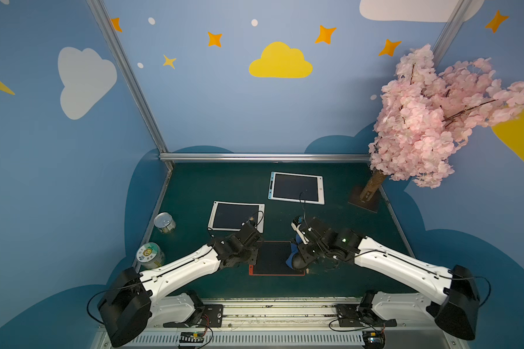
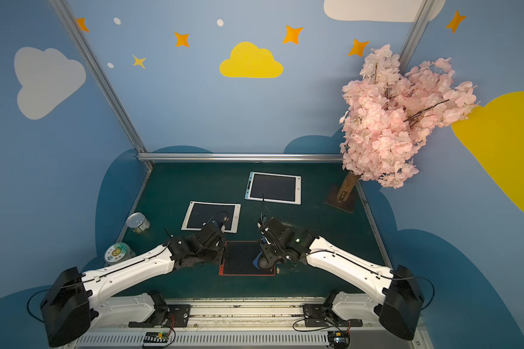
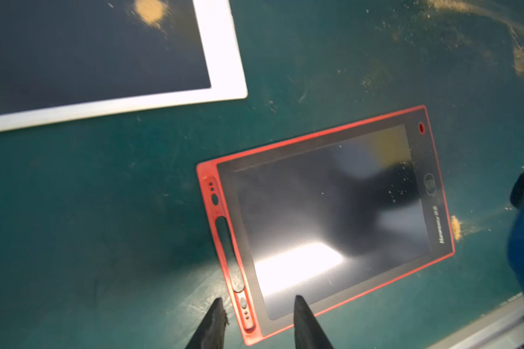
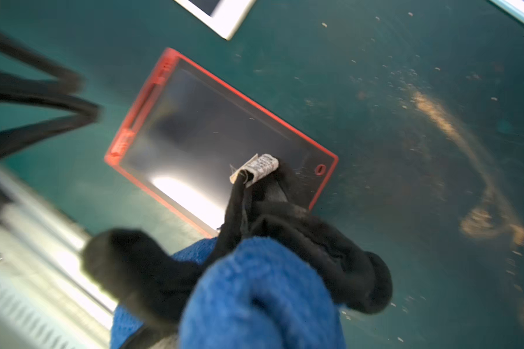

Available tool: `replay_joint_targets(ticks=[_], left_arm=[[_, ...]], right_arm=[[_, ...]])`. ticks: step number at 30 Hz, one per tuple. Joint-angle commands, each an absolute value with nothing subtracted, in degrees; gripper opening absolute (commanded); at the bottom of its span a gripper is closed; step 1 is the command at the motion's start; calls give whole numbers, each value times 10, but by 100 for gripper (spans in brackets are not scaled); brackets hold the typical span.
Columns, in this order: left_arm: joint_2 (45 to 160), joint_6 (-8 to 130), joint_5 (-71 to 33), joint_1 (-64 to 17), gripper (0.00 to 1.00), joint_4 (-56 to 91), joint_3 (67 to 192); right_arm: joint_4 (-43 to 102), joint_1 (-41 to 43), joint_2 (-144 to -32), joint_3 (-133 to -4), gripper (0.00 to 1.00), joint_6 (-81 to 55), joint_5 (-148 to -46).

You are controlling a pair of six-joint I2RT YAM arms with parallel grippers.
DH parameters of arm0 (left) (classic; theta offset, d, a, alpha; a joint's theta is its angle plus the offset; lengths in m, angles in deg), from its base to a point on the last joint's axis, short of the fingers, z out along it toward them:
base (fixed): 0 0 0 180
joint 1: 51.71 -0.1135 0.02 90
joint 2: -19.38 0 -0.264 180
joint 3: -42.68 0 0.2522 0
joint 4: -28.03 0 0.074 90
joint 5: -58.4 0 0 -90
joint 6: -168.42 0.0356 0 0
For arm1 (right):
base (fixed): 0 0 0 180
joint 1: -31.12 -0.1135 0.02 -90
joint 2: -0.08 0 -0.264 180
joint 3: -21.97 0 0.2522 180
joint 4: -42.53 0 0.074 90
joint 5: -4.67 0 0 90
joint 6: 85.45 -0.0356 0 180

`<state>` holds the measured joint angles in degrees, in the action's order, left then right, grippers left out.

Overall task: Wipe the drawing tablet
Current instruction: Wipe the dirt from the drawing tablet.

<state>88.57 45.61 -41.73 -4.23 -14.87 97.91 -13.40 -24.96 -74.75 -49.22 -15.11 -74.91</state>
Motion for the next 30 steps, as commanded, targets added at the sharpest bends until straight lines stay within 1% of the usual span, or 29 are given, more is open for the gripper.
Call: replay_joint_targets(ticks=[1,5,9,13,16,19,24,28,30], left_arm=[[888,450,-450,-36,38,-160,966],[923,447,-466,-31,38,-153,958],[985,445,-479,-31,36,-149,964],[1043,444,-480,-28,27,-140,978],[1059,443,-477,-28,19,-125,977],[1066,443,-479,-28,15,-124,977],[1070,443,-478,-27,12,-121,972],[1072,441,-476,-27,12,-114,966],[1073,439,-475,-27,12,-115,966]], right_arm=[[-177,-270,-790,-540,0,-145,-688],[-175,-293,-838,-573,0,-140,-698],[-176,-299,-868,-594,0,-135,-699],[-171,-300,-886,-606,0,-129,-717],[-175,-307,-899,-614,0,-124,-725],[-177,-314,-914,-616,0,-122,-721],[-137,-313,-930,-591,0,-119,-760],[-93,-294,-957,-565,0,-116,-828],[-86,-284,-975,-558,0,-115,-844]])
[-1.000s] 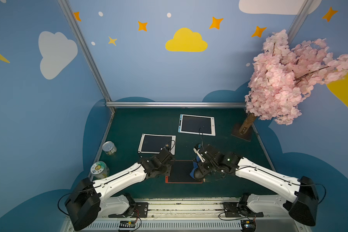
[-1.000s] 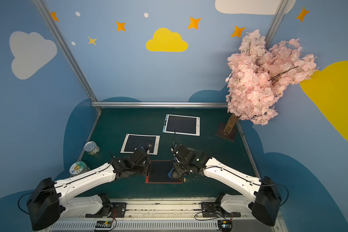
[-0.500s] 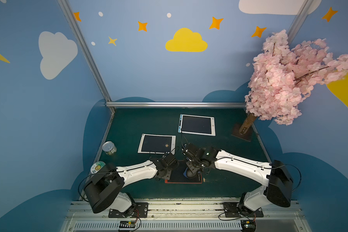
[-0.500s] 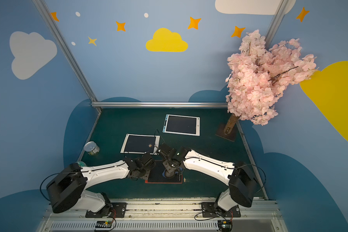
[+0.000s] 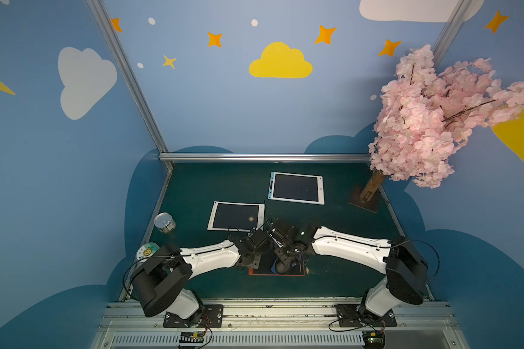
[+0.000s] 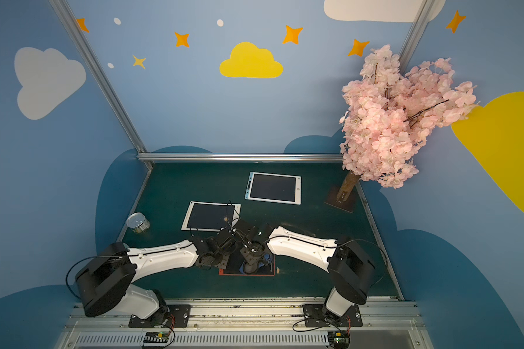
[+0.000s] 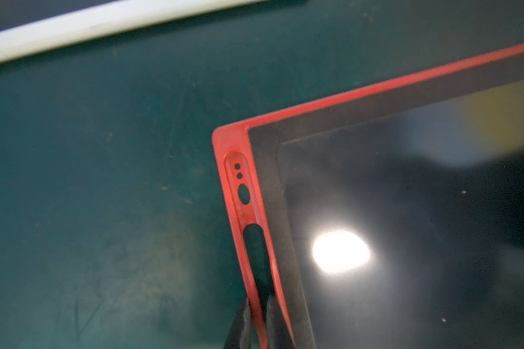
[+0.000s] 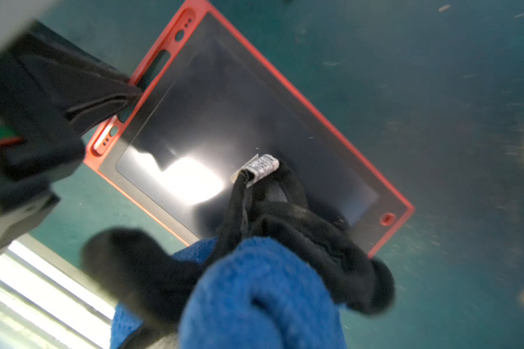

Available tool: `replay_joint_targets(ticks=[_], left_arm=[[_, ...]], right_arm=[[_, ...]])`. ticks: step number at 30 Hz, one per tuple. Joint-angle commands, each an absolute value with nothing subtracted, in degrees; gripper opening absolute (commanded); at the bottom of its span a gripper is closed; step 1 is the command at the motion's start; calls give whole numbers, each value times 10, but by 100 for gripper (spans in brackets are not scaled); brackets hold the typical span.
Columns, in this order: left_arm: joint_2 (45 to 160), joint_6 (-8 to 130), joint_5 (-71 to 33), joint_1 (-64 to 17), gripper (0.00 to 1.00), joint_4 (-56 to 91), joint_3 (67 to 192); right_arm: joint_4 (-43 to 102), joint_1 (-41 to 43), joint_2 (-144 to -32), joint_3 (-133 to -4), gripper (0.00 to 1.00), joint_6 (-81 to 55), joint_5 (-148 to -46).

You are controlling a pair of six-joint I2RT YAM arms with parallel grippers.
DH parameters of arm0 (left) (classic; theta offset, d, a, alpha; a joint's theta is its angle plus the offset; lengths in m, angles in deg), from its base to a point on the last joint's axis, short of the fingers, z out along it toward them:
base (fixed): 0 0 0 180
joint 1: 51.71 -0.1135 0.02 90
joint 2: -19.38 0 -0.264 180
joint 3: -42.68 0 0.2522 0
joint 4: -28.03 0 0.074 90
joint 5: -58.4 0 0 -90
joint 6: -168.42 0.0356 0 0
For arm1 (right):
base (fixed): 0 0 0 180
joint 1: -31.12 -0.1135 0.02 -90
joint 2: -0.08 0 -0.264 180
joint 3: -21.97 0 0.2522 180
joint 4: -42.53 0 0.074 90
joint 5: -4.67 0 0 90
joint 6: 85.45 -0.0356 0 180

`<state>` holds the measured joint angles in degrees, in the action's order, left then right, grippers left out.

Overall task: Wipe the drawing tablet
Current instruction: Wipe the dirt from the drawing tablet.

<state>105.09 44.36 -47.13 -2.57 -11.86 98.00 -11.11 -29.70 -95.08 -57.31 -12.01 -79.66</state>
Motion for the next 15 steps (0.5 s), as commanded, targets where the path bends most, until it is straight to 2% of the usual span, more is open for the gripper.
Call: replay_joint_targets(ticks=[1,8,15], left_arm=[[1073,439,-475,-27,12,-115,966],[1066,441,-473,-27,12,-115,965],[1063,442,-473,-27,12,-116,966]], right_arm=[[-86,-279,-985,-554,0,-114,-846],[-98,-216,-1008,-519,0,-135,-844],[-144,-182,-998,-509,0,-170,-763]])
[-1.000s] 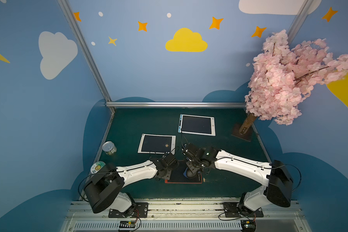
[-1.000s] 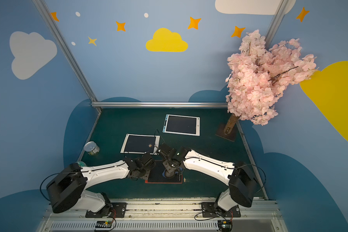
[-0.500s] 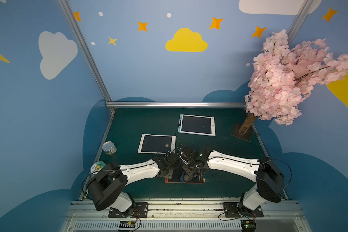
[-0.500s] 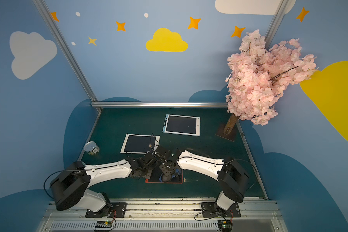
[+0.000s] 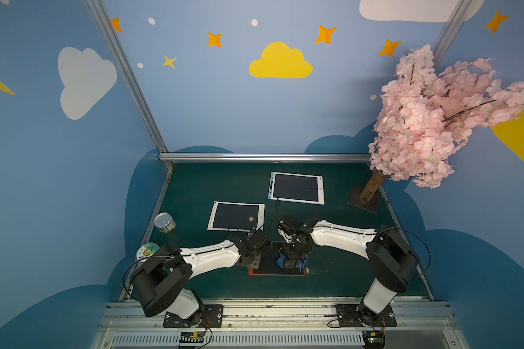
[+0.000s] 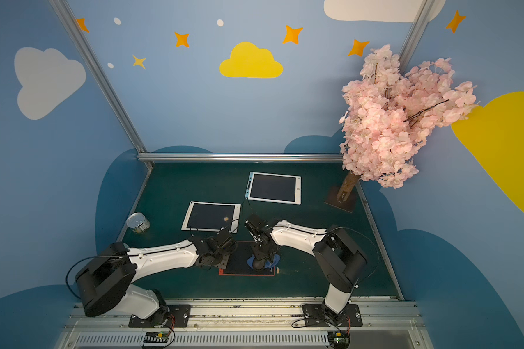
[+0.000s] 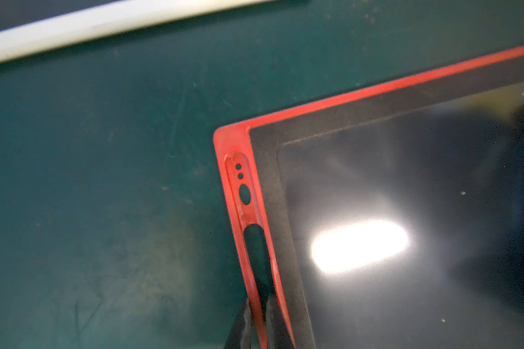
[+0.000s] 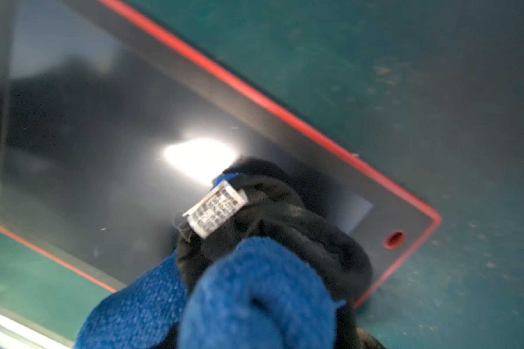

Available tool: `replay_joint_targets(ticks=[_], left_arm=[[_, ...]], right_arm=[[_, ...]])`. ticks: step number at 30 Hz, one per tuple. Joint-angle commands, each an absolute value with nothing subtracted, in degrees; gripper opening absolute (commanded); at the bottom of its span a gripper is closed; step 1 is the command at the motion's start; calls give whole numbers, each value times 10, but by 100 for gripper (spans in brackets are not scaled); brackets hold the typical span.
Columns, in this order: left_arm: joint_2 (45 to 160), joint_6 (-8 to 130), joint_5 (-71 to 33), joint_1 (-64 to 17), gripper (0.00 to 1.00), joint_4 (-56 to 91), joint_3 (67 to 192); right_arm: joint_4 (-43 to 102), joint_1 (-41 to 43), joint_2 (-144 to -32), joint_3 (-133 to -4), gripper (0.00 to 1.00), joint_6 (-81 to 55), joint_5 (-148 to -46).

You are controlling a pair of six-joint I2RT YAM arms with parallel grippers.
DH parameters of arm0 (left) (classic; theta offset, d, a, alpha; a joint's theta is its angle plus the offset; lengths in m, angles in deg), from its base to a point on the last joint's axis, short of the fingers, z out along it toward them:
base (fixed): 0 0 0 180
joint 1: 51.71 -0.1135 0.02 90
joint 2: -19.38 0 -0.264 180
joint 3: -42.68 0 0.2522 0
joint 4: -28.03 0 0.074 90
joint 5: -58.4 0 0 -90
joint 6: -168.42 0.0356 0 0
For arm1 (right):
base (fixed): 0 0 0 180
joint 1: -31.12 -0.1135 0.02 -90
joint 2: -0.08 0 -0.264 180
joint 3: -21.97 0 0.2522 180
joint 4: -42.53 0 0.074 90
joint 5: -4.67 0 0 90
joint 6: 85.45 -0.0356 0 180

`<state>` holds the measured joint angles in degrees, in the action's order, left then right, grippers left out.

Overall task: Wipe the drawing tablet
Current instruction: Wipe the dirt from the drawing tablet.

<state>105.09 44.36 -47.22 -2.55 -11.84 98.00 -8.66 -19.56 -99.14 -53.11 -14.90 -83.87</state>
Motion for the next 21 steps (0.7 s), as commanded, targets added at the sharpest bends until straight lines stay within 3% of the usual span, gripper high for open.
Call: replay_joint_targets(ticks=[1,10,21], left_arm=[[1063,443,-473,-27,12,-115,966],[1060,443,-473,-27,12,-119,968],[1063,442,-473,-27,11,-121,971]], right_arm=[[-150,-181,-998,-510,0,-174,-751],[-178,-191,-985,-526,0,-216,-667],[-235,-316,-1034,-557,0,-206,-650]])
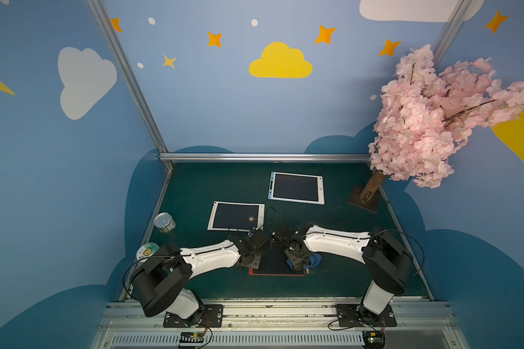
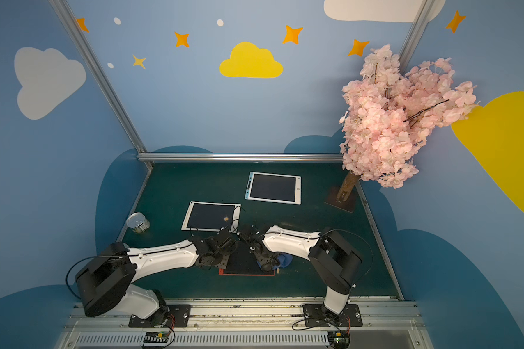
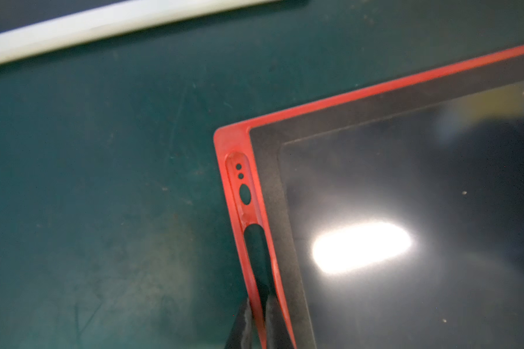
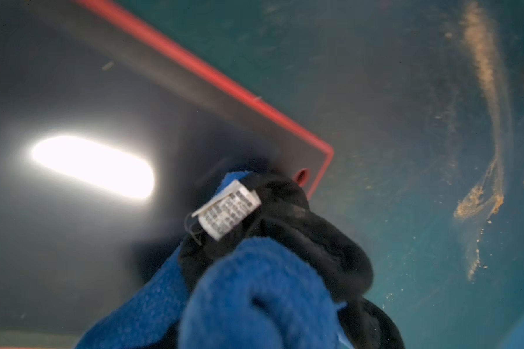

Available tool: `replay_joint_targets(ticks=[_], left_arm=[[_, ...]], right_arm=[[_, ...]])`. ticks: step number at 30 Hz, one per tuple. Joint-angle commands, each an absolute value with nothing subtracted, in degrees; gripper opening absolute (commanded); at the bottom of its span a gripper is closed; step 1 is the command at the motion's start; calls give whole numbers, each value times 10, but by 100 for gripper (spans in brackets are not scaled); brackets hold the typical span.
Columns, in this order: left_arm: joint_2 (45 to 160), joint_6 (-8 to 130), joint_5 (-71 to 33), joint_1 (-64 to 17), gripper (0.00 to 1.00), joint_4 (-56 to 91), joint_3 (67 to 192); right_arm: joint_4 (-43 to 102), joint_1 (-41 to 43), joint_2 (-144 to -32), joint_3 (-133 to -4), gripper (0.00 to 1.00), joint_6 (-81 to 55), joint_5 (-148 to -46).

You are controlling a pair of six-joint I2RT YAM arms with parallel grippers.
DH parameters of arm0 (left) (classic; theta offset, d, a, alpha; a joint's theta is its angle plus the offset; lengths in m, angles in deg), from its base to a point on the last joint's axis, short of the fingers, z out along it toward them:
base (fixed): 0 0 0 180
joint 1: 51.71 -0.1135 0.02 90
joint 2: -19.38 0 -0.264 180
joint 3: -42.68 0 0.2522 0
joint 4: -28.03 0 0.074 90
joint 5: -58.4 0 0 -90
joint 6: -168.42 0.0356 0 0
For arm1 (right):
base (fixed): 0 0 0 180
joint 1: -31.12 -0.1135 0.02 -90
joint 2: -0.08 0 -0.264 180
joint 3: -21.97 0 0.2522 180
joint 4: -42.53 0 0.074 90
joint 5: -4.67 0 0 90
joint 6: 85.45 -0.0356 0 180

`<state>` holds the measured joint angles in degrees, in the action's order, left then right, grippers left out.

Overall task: Wipe the drawing tablet
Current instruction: Wipe the dirt from the drawing tablet.

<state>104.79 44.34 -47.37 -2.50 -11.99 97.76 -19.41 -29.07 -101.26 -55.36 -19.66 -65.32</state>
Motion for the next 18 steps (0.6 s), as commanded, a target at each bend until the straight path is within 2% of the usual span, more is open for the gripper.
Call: replay_joint_targets(ticks=[1,8,18], left_arm=[[1062,442,-474,-26,11,-121,971],[1061,440,-472,-27,11,-121,970],[1060,440,-474,-28,11,-123,969]], right_arm=[[-236,-323,-1036,-553,0,-210,-655],[-231,-366,-1009,-524,0,-236,-692],[-190,-338,-942,-479,0,-225,-780]])
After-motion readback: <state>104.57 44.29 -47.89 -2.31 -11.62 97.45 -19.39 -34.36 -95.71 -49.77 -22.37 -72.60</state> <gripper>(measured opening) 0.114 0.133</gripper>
